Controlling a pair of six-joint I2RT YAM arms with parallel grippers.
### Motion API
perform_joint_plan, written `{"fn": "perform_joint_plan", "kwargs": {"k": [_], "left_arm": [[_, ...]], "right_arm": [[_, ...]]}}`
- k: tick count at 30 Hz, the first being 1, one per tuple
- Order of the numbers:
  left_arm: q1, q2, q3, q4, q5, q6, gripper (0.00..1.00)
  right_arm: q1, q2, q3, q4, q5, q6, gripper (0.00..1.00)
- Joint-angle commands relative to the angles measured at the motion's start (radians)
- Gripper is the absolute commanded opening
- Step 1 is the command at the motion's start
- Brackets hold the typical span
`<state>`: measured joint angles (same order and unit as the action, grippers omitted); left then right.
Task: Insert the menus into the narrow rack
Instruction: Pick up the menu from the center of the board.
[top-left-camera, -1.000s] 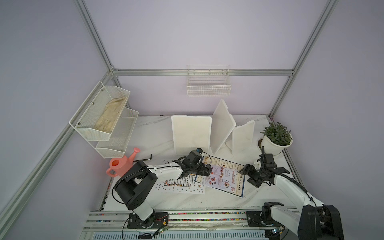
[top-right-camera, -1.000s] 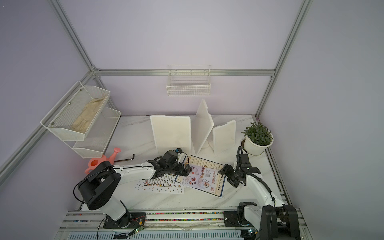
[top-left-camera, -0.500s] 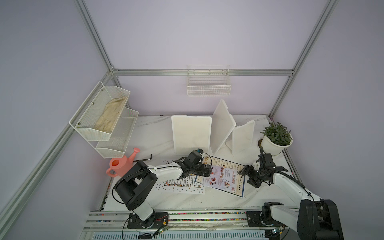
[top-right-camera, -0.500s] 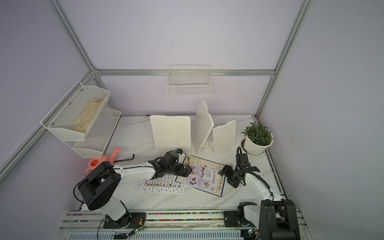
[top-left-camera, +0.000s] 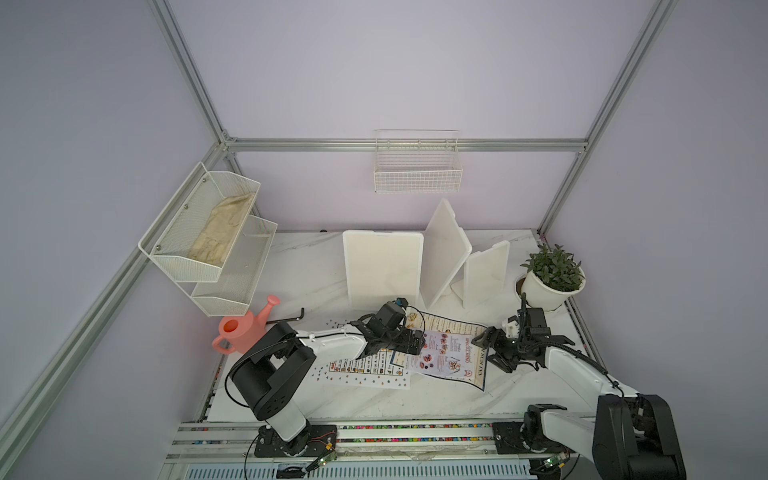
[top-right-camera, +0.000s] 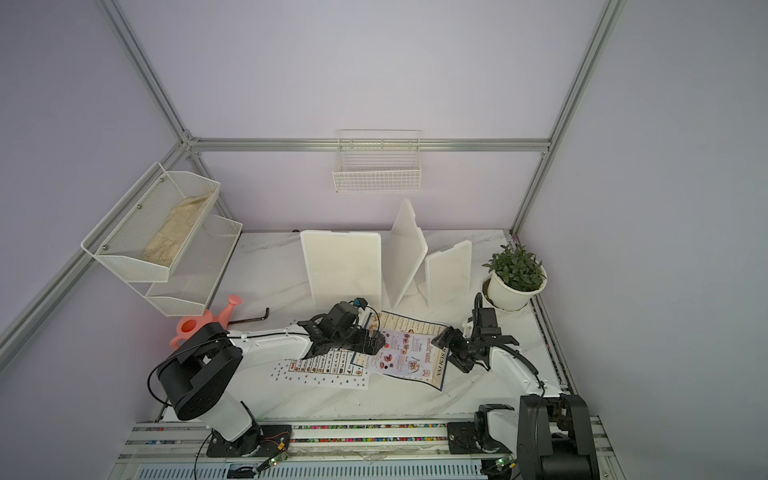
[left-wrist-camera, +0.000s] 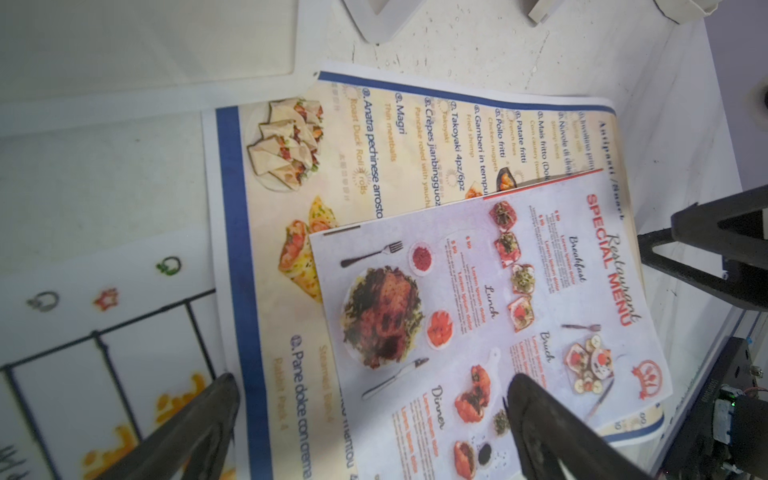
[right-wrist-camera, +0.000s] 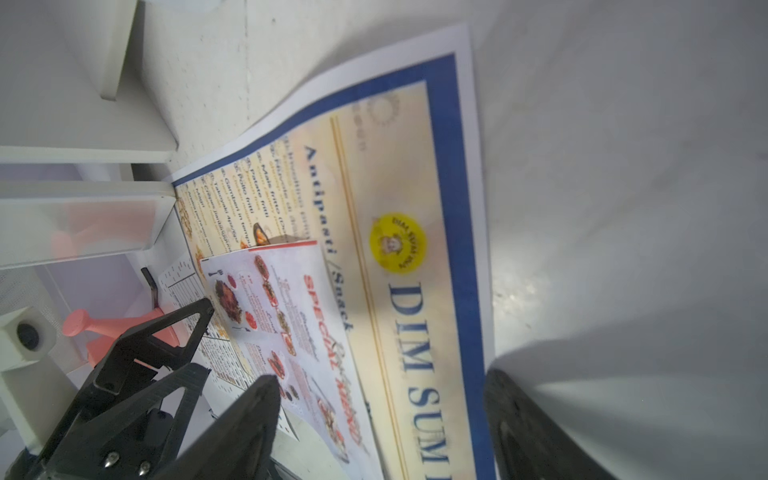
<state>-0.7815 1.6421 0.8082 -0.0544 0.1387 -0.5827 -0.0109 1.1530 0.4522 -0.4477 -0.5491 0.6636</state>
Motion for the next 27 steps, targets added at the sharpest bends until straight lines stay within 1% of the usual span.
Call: {"fn": "perform_joint_plan", "kwargs": {"k": [1,7,13,16,23,27], "left_arm": [[-0.009,0.016,0.049,-0.007,0.012,0.011,1.0],[-0.008,0.016,0.047,-0.005,0.009,0.008,1.0],[-0.008,0.018,0.047,-0.004,0.006,0.006,1.0],[-0.008,0.02,0.046,-0.004,0.008,0.006,1.0],[-0.009,0.019,0.039,-0.002,0.01,0.007,1.0],[-0.01,0.021,0.037,0.002,0.008,0.004,1.0]], "right_arm": [[-0.001,-0.004,-0.036,0.029,-0.045,-0.018,0.84],[-0.001,-0.028,-0.069,0.125,-0.143,-0.006,0.86],[-0.001,-0.077,-0.109,0.271,-0.231,0.058,0.86],[-0.001,-0.086,-0.126,0.333,-0.268,0.088,0.88],[-0.001,-0.036,-0.136,0.367,-0.288,0.084,0.89],[-0.001,-0.039,-0.106,0.281,-0.236,0.035,0.89]]}}
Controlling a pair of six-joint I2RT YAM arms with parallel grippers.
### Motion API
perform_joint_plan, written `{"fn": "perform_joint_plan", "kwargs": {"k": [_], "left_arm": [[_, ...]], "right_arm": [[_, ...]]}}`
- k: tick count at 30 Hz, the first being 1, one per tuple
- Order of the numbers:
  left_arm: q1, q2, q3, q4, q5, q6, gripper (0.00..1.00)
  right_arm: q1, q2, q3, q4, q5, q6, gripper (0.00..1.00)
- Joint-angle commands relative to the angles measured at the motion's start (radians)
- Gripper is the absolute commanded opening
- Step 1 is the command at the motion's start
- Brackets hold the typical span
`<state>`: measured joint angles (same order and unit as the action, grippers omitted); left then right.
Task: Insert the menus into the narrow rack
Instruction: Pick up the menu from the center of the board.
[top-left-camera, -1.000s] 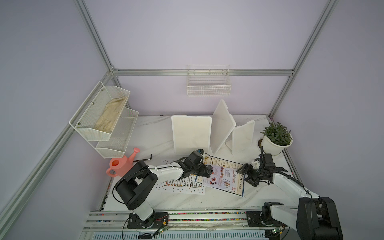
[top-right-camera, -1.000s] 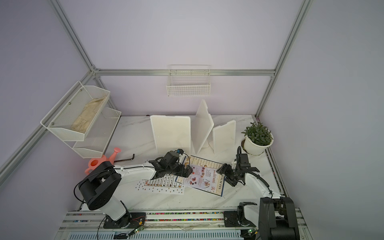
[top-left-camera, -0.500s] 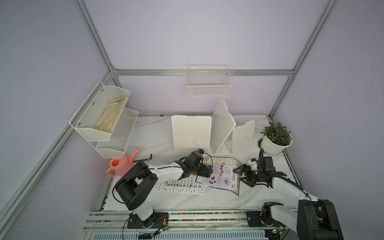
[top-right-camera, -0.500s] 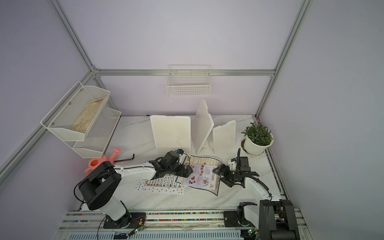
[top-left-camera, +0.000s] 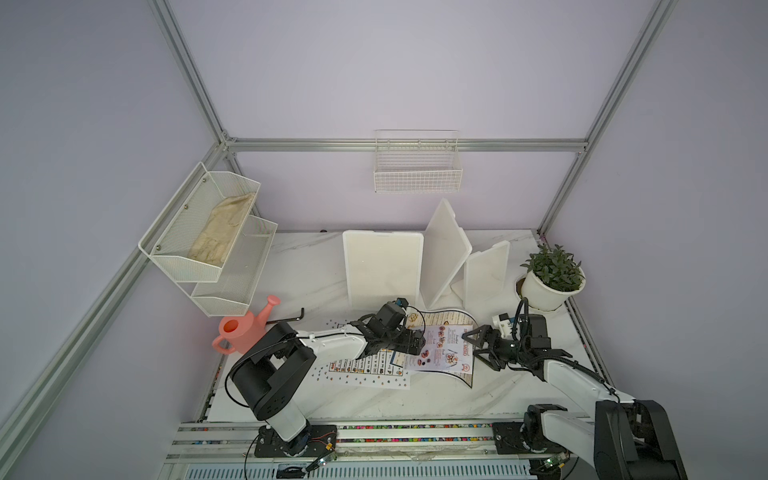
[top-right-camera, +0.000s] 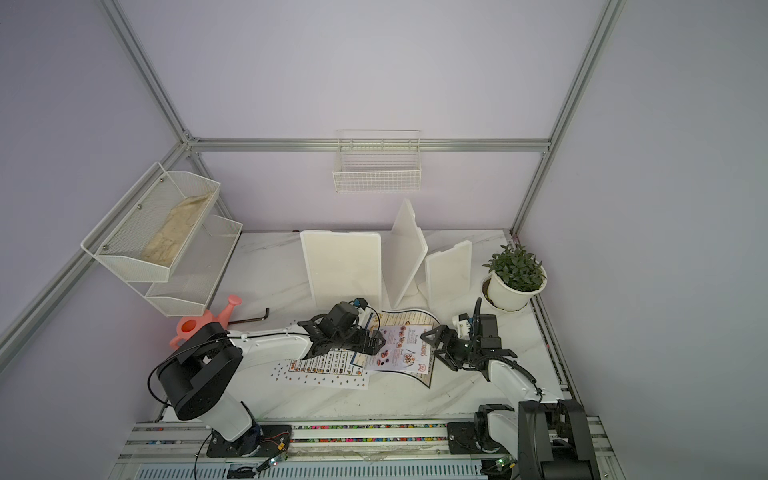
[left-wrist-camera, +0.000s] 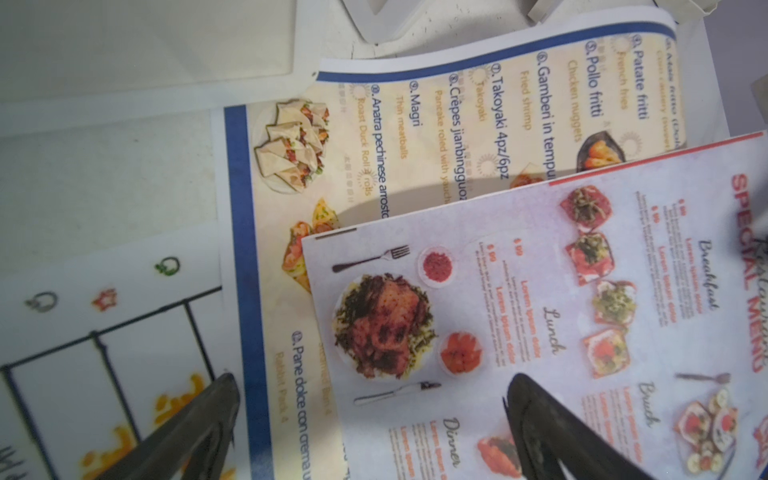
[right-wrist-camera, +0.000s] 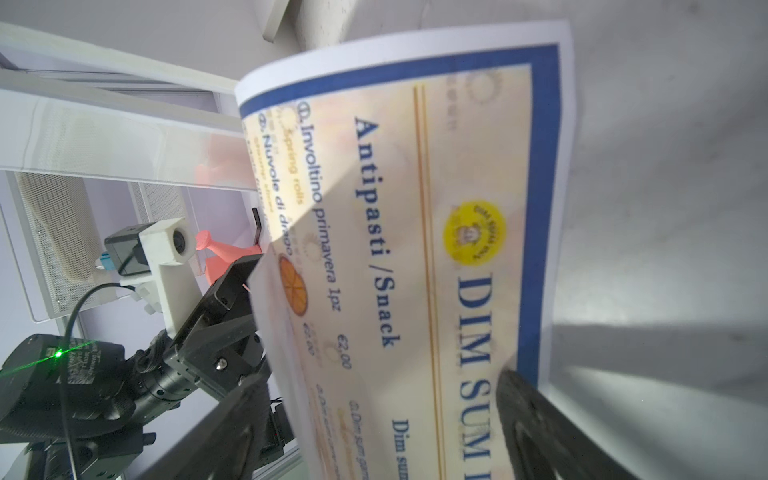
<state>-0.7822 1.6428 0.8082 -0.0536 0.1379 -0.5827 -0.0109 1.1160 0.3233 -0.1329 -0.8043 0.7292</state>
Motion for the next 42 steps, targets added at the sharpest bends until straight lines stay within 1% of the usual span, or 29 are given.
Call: {"fn": "perform_joint_plan", "kwargs": {"k": [1,6,12,16,20,26,28,34,42], "left_arm": [[-0.009,0.02,0.036,0.004,0.008,0.004,1.0],[-0.009,0.021,0.036,0.005,0.008,0.003,1.0],[-0.009,0.021,0.031,0.006,0.012,0.003,1.0],[-0.009,0.018,0.027,0.008,0.012,0.004,1.0],[-0.009,0.018,0.03,0.018,0.027,0.003,1.0],[-0.009,0.017,0.032,0.044,0.059,0.004,1.0],[-0.009,0.018,0.034,0.051,0.069,0.006,1.0],[-0.009,0.016,0.033,0.071,0.087,-0.002,1.0],[-0.009,0.018,0.019,0.116,0.108,-0.023,1.0]], "right_arm": [[-0.001,-0.004,0.029,-0.054,0.035,-0.043,0.9],[-0.001,-0.009,0.042,-0.11,0.087,-0.058,0.9],[-0.001,-0.003,0.041,-0.124,0.11,-0.062,0.96],[-0.001,0.026,0.032,-0.086,0.079,-0.057,0.97],[0.0,0.063,0.026,-0.032,0.021,-0.053,0.97],[0.004,0.079,0.028,0.04,-0.056,-0.037,0.97],[0.013,0.088,0.031,0.059,-0.063,-0.032,0.97],[0.07,0.123,0.027,0.145,-0.049,0.019,0.97],[0.2,0.179,0.024,0.256,0.046,0.089,0.95]]}}
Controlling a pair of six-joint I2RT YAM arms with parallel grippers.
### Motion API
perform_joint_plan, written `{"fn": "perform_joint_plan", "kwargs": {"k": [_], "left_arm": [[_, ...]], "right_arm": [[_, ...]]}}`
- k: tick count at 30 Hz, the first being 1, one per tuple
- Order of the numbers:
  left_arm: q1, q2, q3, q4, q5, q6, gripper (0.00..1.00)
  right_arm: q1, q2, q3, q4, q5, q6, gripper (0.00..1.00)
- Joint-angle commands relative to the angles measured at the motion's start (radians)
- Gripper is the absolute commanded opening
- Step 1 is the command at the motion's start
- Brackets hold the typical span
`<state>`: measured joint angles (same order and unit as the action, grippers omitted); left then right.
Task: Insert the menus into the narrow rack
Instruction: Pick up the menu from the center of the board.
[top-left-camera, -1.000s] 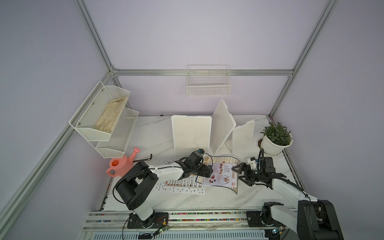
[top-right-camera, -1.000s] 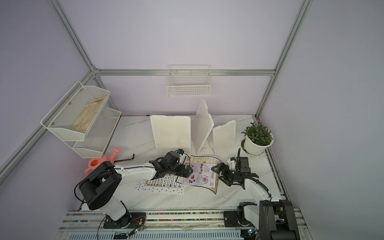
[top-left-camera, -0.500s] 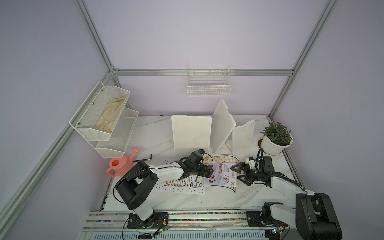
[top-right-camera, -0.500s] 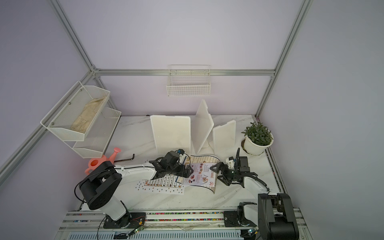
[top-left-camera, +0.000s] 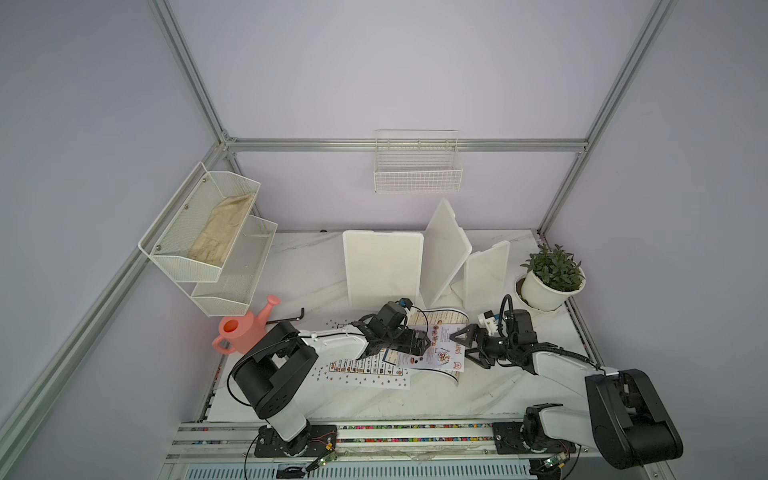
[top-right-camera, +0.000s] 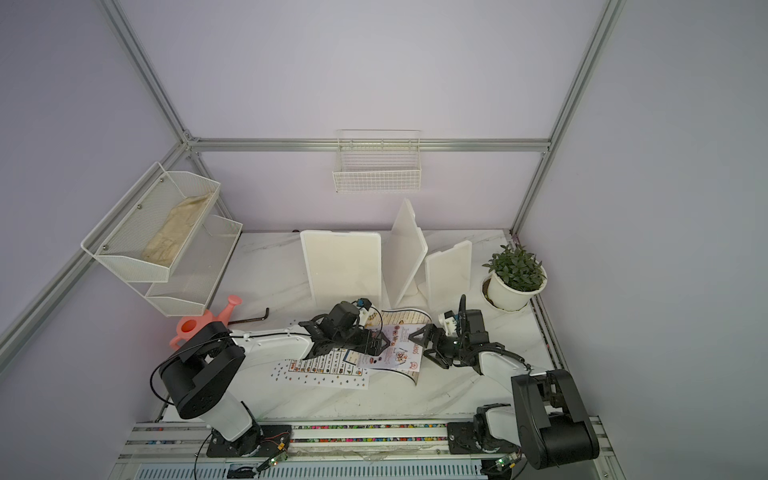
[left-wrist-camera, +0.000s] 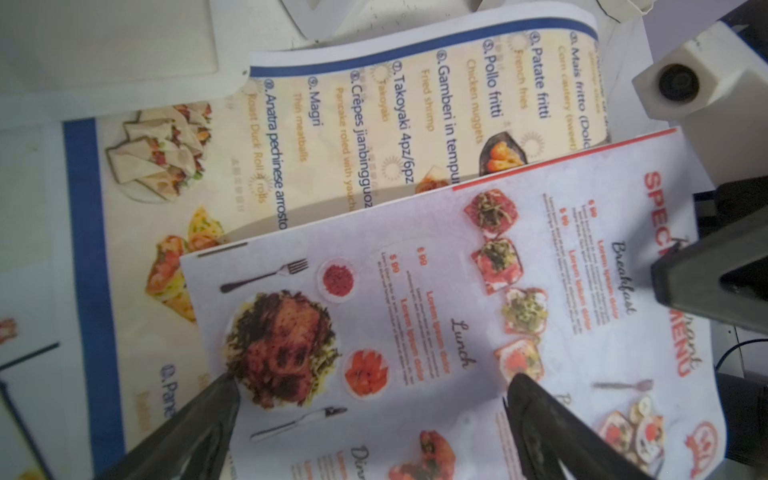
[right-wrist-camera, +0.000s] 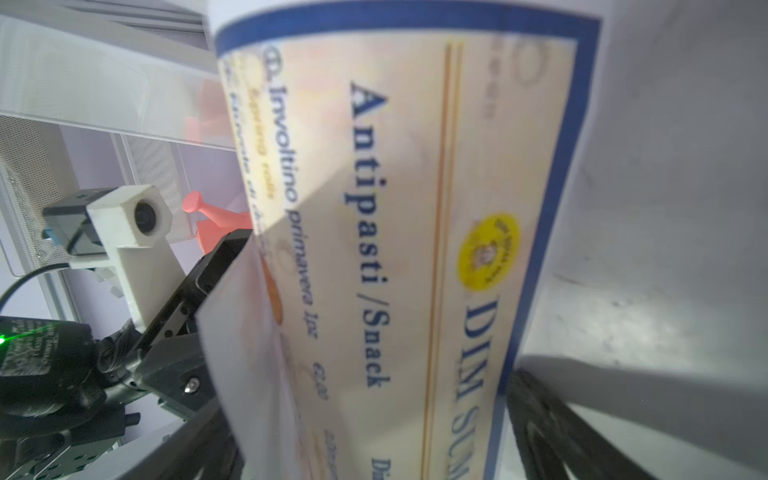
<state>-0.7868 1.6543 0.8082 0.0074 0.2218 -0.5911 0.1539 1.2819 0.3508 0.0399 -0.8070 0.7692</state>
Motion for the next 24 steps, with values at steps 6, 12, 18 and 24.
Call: {"fn": "perform_joint_plan", "kwargs": {"k": [6,12,18,24], "left_arm": [[-0.004,0.009,0.003,0.074,0.027,-0.024,1.0],[-0.004,0.014,-0.006,0.086,0.029,-0.027,1.0],[-0.005,0.017,0.0,0.092,0.033,-0.029,1.0],[-0.002,-0.046,0.002,0.091,0.008,-0.04,1.0]], "right_arm": [[0.074,0.024,-0.011,0.141,0.114,0.098,0.94],[0.088,0.059,-0.023,0.251,0.116,0.158,0.91],[0.101,0.083,-0.023,0.312,0.108,0.189,0.8],[0.101,0.083,-0.04,0.335,0.129,0.215,0.71]]}}
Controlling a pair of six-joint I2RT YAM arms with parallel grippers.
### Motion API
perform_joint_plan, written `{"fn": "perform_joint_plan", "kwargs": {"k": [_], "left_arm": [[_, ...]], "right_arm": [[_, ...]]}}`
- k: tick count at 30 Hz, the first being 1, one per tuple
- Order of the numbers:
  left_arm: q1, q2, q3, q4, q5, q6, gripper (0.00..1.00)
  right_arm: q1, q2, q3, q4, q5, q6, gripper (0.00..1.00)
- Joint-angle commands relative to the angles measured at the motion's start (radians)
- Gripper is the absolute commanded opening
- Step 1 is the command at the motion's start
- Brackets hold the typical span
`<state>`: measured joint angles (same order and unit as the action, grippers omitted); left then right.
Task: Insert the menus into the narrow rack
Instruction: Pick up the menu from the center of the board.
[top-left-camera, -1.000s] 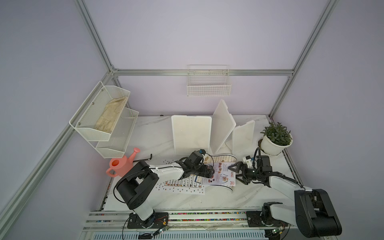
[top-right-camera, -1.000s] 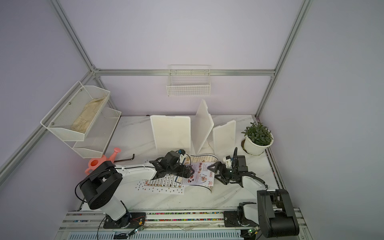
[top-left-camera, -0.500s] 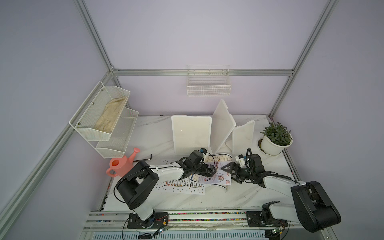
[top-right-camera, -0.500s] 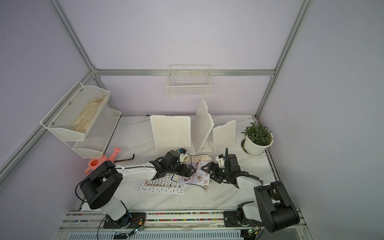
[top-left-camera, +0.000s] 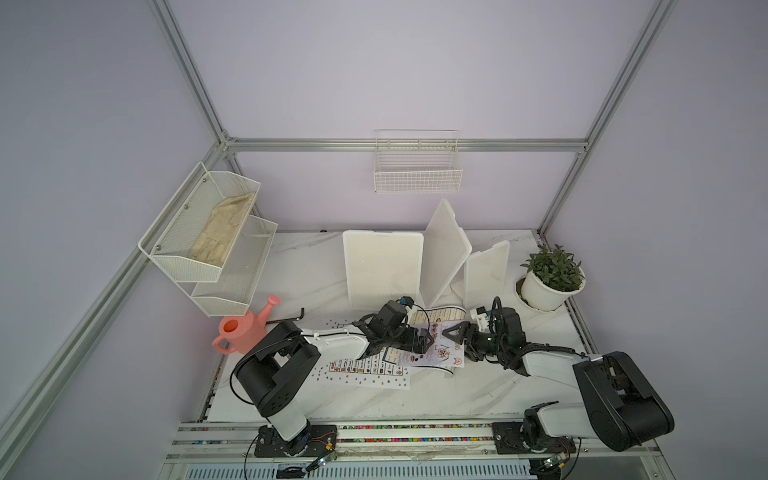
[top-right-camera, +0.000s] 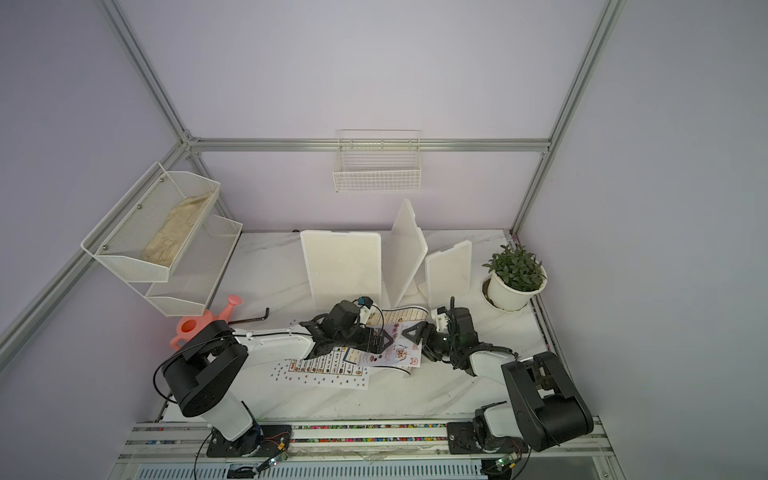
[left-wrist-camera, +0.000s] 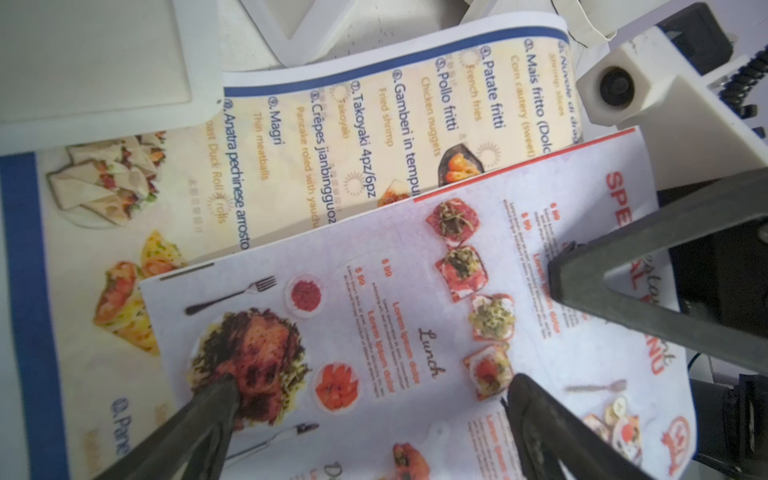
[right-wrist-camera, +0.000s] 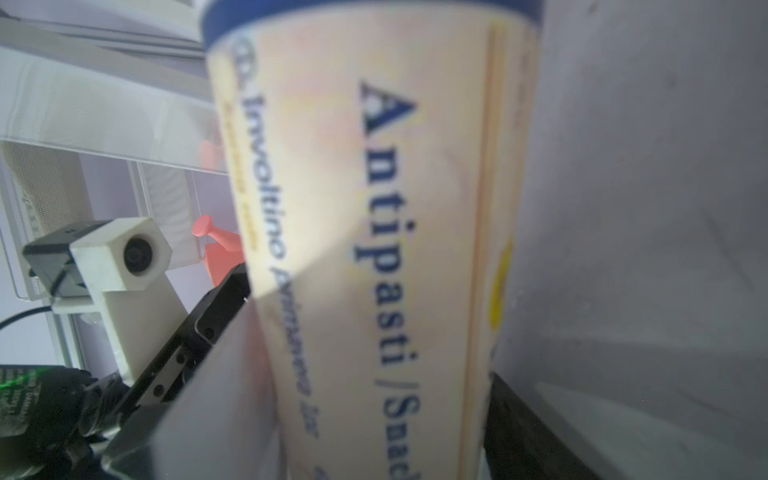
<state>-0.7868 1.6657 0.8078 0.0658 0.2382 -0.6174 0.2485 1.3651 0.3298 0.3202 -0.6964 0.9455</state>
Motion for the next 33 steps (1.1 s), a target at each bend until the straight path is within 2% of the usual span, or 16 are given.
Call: {"fn": "perform_joint_plan", "kwargs": {"k": [1,8,13,18,22,33], "left_arm": [[0.0,-0.074,0.002,0.029,-0.017,-0.015,1.0],[0.032,-0.229,-0.062,0.003,-0.145,-0.064,1.0],[0.077,-0.313,-0.155,-0.013,-0.202,-0.157,1.0],[0.118,-0.359,-0.251,0.043,-0.185,-0.239,1.0],[0.143,-0.384,-0.282,0.063,-0.169,-0.252,1.0],[0.17,-0.311,-0.255,0.054,-0.077,-0.225,1.0]], "right_arm": [[0.006,-0.004,-0.021,0.059,0.023,0.043,0.71],[0.006,-0.019,-0.041,0.108,0.031,0.066,0.67],[0.005,-0.022,-0.051,0.182,-0.027,0.068,0.66],[0.005,-0.052,-0.07,0.231,-0.07,0.064,0.66],[0.005,-0.087,-0.074,0.25,-0.087,0.074,0.65],[0.005,-0.132,-0.061,0.163,-0.064,0.052,0.65]]}}
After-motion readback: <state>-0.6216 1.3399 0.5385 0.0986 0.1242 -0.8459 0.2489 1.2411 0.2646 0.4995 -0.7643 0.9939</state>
